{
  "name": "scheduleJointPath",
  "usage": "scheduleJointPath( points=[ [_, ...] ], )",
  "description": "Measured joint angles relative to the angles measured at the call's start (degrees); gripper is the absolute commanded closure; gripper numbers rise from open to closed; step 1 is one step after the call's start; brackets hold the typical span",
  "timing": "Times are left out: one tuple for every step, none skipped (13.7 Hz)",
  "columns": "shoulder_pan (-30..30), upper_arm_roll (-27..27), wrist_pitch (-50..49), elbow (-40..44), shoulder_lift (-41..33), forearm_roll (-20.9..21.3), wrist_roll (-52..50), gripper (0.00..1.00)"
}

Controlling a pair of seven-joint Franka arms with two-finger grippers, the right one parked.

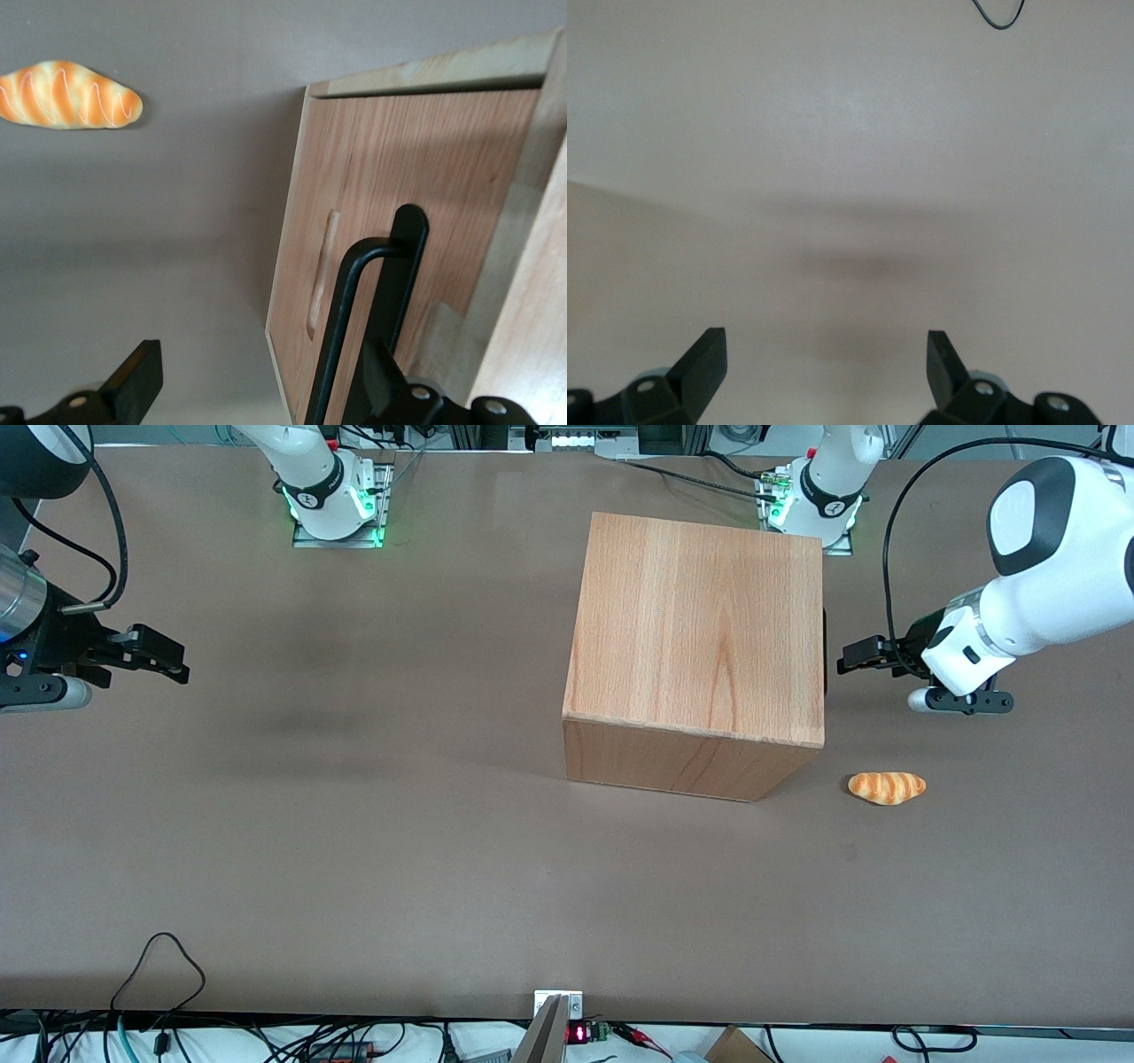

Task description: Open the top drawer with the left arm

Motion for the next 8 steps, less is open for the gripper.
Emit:
scheduleJointPath(
  points=[
    [0.0,0.0,0.2,-0.5,0.0,0.0,0.2,0.00],
    [0.0,0.0,0.6,-1.0,-0.1,-0.1,0.3,0.00],
    [0.0,0.0,0.9,-1.6,-0.1,-0.1,0.5,0.00],
    [0.0,0.0,1.3,-2.2,-0.1,-0.1,0.8,0.00],
    [0.0,-0.1,1.7,-2.7,-0.1,-0.1,1.1,0.00],
    [0.0,-0.1,1.9,-3.1,-0.1,-0.3,1.4,0.00],
    [0.0,-0.1,2.0,-3.4,-0.1,-0.4,1.5,0.00],
    [0.0,-0.2,2.0,-3.6,-0.1,-0.4,1.6,0.00]
  ],
)
